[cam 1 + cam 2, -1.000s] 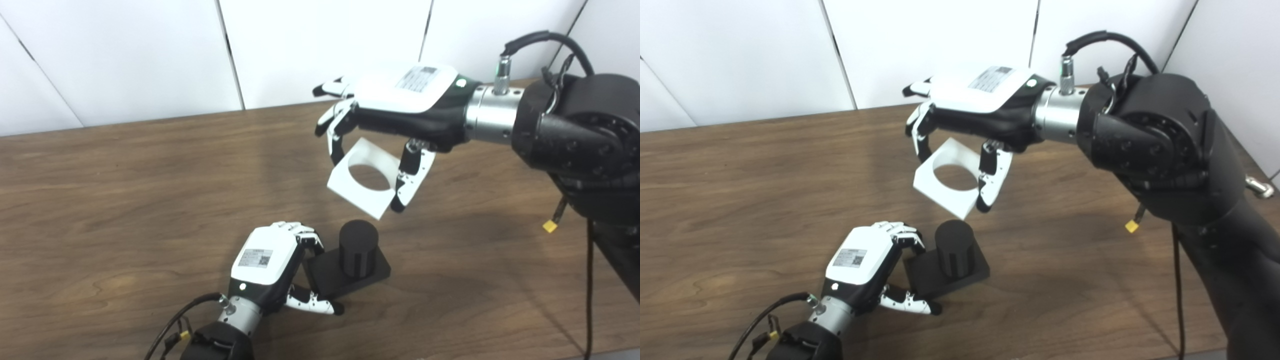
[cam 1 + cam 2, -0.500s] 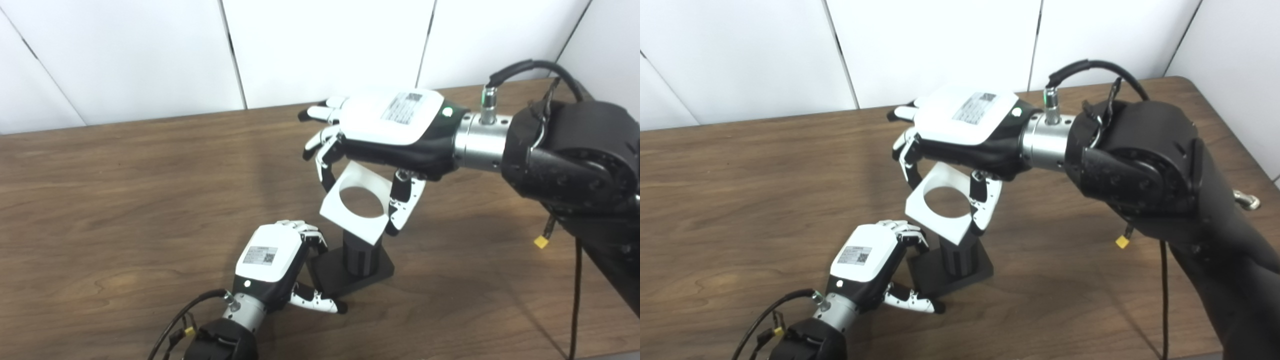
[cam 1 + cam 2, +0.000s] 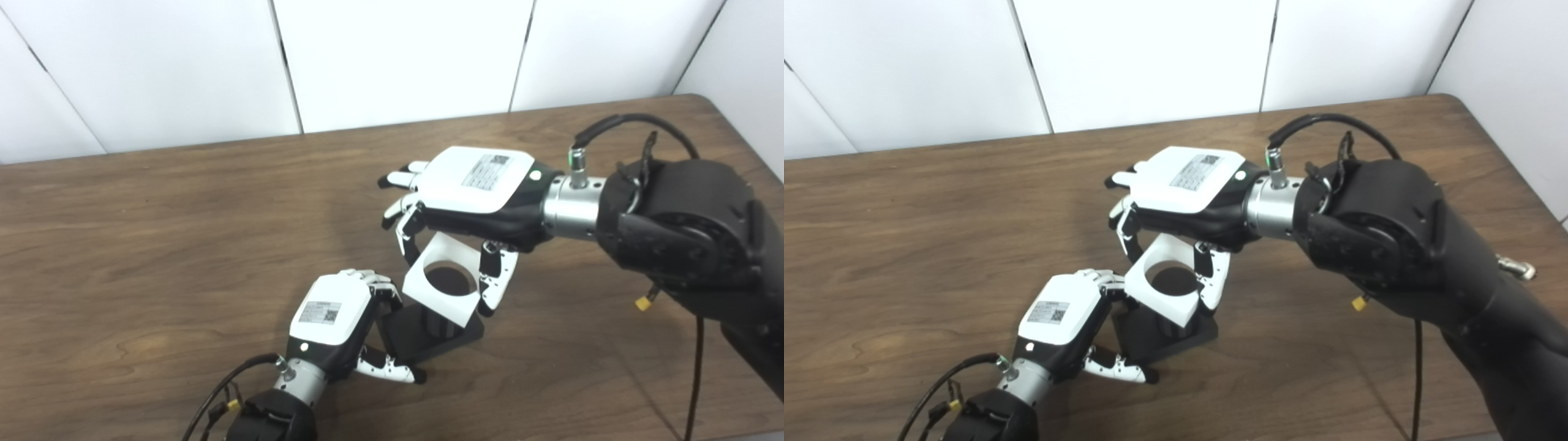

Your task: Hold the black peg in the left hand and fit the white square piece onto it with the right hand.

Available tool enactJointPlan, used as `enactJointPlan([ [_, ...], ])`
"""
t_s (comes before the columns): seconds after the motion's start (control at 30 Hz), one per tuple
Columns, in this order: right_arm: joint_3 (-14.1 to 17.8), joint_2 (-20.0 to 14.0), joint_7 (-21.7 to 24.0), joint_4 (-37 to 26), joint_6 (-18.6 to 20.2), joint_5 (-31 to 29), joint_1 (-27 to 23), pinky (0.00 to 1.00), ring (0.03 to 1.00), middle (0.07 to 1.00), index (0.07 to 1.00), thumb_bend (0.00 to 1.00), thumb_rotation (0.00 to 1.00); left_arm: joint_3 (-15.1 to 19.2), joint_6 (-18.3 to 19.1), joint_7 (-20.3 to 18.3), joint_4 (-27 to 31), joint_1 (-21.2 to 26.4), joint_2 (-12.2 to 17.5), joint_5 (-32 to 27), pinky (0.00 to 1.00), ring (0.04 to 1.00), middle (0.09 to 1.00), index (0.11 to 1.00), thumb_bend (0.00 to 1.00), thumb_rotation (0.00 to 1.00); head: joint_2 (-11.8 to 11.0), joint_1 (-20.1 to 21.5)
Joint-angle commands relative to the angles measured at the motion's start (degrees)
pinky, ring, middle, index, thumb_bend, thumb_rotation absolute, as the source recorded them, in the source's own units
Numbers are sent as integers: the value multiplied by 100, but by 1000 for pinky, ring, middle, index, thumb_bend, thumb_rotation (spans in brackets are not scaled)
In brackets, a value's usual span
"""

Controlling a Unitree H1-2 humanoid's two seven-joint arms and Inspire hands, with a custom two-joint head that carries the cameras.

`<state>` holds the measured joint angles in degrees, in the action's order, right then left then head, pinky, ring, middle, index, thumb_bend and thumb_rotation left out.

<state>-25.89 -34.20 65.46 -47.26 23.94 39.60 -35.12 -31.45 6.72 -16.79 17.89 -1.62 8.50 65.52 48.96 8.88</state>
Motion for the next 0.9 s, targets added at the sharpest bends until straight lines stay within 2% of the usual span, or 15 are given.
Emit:
enactJointPlan([
  [0.0, 39, 12, -18, 7, -269, 112, -119, 1000, 1000, 856, 484, 525, 136, -112, 44, -384, -106, -82, 31, 64, 840, 822, 760, 487, 516, 54, 9, 2],
  [0.5, 121, 192, -151, 188, -611, 176, 138, 1000, 1000, 861, 484, 525, 135, -99, 62, -484, -69, -66, 30, 62, 846, 826, 767, 487, 515, 54, 10, 19],
  [0.87, 138, 374, -104, 328, -869, 465, 303, 1000, 1000, 878, 486, 524, 133, -115, 66, -509, -5, -84, 26, 109, 842, 822, 763, 487, 517, 53, 54, 1],
])
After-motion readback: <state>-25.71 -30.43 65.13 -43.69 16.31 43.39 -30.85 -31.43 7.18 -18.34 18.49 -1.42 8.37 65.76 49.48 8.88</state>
